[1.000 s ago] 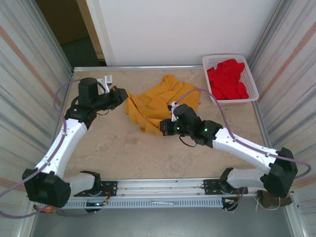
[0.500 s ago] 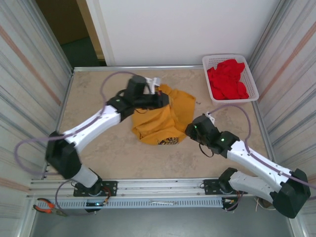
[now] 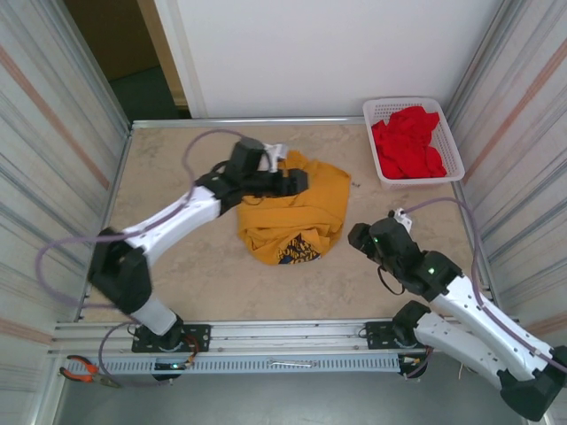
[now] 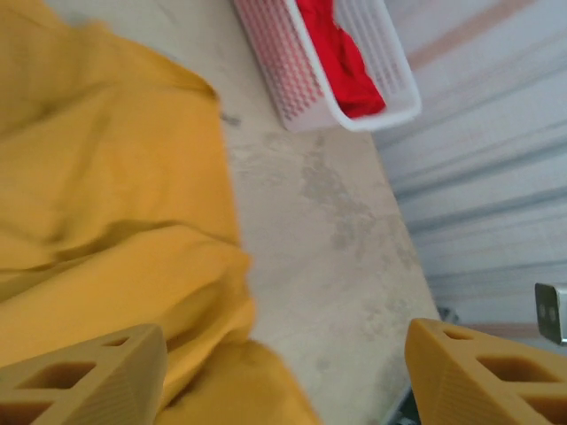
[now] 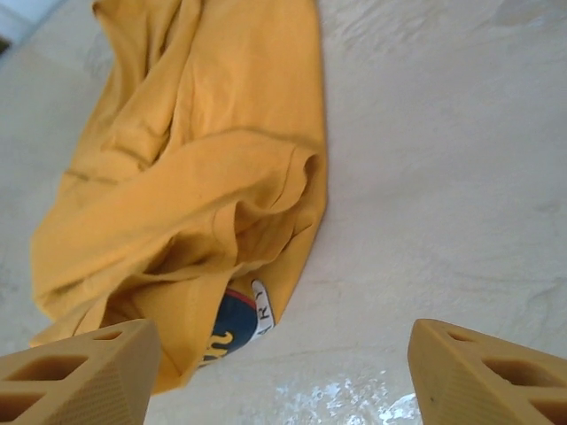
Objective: Fold the inside-out t-shirt
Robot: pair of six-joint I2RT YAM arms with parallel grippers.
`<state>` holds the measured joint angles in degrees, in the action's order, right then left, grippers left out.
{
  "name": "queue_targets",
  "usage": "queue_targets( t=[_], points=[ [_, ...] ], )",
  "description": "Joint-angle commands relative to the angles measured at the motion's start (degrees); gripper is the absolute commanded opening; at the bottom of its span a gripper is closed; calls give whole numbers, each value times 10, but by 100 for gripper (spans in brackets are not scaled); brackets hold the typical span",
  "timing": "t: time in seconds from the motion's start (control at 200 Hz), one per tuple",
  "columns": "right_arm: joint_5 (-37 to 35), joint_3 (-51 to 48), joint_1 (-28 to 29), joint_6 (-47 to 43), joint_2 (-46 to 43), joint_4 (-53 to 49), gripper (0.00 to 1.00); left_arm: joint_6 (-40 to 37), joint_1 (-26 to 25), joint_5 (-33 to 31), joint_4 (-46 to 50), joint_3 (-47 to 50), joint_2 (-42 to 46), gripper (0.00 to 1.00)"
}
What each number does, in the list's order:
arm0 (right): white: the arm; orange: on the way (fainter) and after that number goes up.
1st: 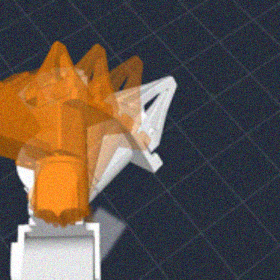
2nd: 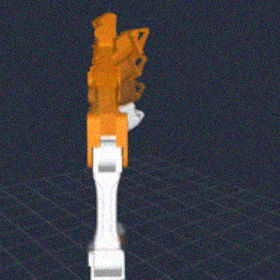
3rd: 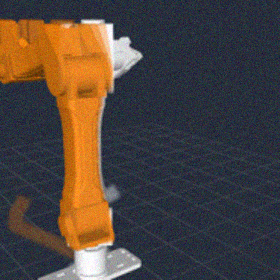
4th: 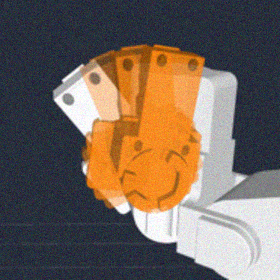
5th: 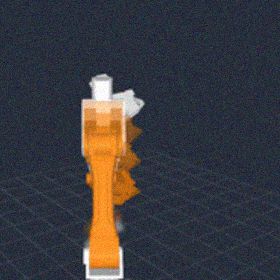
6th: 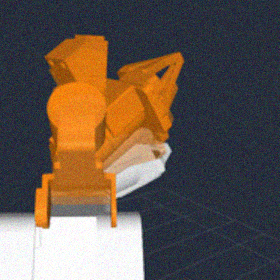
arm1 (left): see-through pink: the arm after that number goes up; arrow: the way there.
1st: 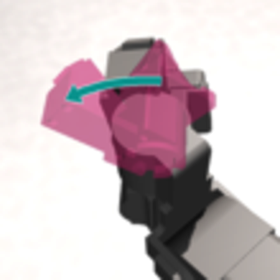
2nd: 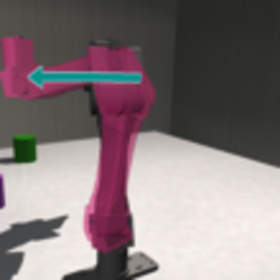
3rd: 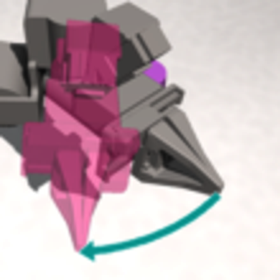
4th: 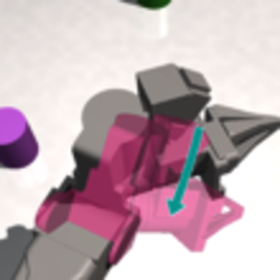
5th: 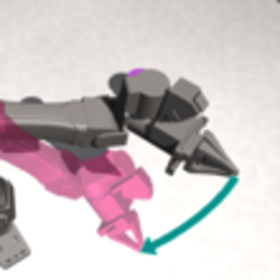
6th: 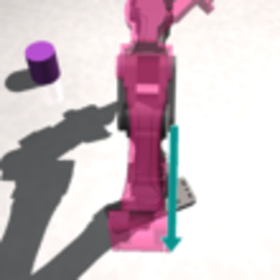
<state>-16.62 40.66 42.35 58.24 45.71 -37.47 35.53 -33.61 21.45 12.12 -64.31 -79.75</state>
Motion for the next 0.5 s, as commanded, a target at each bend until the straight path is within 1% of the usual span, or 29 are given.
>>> queue_targets(
  t=[0.0, 0.015, 0.03, 0.085, 0.15, 0.24, 0.306, 0.391, 0.426, 0.456, 0.496],
  points=[
    [27, 66, 37, -64, 97, 56, 79, -43, 11, -88, 72, 103, 81, 76],
    [23, 76, 46, -70, 105, 57, 80, -43, 14, -92, 74, 118, 89, 77],
    [19, 89, 52, -76, 137, 58, 81, -40, 20, -94, 76, 134, 98, 77],
    [17, 129, 71, -100, 206, 60, 82, -34, 40, -96, 68, 177, 118, 77],
    [14, 180, 88, -118, 279, 55, 83, -33, 65, -97, 58, 214, 125, 78],
    [2, 226, 102, -127, 351, 48, 82, -50, 85, -100, 60, 225, 112, 79],
    [1, 231, 106, -122, 383, 50, 79, -65, 88, -103, 62, 221, 96, 80],
    [-11, 220, 111, -103, 405, 51, 74, -79, 89, -104, 55, 210, 64, 80],
    [-21, 210, 112, -93, 408, 50, 71, -84, 89, -108, 52, 203, 48, 81],
    [-29, 199, 113, -84, 409, 49, 66, -87, 89, -113, 50, 198, 33, 81],
    [-37, 185, 113, -72, 405, 49, 57, -89, 89, -119, 46, 191, 14, 81]
  ],
)
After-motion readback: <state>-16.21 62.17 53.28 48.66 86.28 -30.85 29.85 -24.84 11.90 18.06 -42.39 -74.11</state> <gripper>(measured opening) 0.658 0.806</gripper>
